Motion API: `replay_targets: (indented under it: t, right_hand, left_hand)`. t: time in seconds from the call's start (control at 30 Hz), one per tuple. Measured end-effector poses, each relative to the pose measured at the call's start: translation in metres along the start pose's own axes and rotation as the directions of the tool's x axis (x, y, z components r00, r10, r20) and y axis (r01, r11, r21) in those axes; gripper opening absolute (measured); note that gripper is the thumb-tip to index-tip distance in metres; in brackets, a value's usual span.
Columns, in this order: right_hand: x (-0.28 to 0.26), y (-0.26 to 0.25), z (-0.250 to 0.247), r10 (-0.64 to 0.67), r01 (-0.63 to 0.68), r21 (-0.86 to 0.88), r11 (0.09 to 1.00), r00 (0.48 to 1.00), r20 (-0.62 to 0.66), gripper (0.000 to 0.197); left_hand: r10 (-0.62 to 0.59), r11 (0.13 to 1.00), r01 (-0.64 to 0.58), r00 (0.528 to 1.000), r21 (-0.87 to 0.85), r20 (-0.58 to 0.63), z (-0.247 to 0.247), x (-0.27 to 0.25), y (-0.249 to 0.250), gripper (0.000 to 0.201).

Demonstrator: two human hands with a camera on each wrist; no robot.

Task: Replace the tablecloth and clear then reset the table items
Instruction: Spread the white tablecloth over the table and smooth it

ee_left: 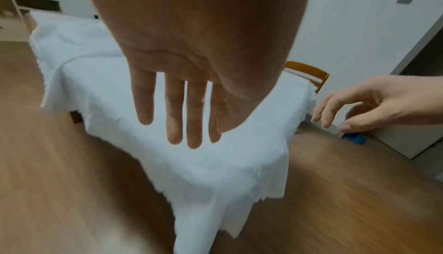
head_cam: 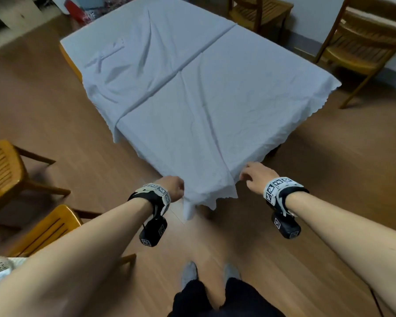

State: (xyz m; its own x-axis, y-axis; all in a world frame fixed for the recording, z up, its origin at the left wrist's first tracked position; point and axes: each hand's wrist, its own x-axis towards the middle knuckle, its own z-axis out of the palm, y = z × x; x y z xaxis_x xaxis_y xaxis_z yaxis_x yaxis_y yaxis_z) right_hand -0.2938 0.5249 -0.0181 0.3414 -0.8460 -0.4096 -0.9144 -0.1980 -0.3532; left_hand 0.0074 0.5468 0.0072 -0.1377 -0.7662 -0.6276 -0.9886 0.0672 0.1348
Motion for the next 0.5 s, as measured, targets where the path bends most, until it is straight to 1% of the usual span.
replay_targets:
  t: [0.13, 0.27, 0.4, 0.5]
  right_hand:
    - [0.000, 0.028, -0.045, 0.032, -0.030, 0.029, 0.999, 0.998, -0.063, 0.024]
    - [-0.009, 0.080, -0.083, 0.107, -0.104, 0.030, 0.994, 0.991, -0.086, 0.021]
    - [-0.007, 0.135, -0.116, 0.218, -0.211, 0.072, 0.975, 0.968, -0.124, 0.021]
    - [0.008, 0.174, -0.138, 0.288, -0.278, 0.085, 0.957, 0.947, -0.141, 0.021]
  left_hand:
    - [0.024, 1.000, -0.024, 0.997, -0.003, -0.070, -0.044, 0.025, 0.038, 0.023]
    - [0.085, 0.996, -0.083, 0.990, 0.023, -0.114, -0.075, 0.055, 0.093, 0.025]
    - [0.134, 0.991, -0.131, 0.985, 0.033, -0.104, -0.104, 0.095, 0.144, 0.026]
    - [0.158, 0.987, -0.154, 0.983, 0.045, -0.094, -0.124, 0.138, 0.177, 0.026]
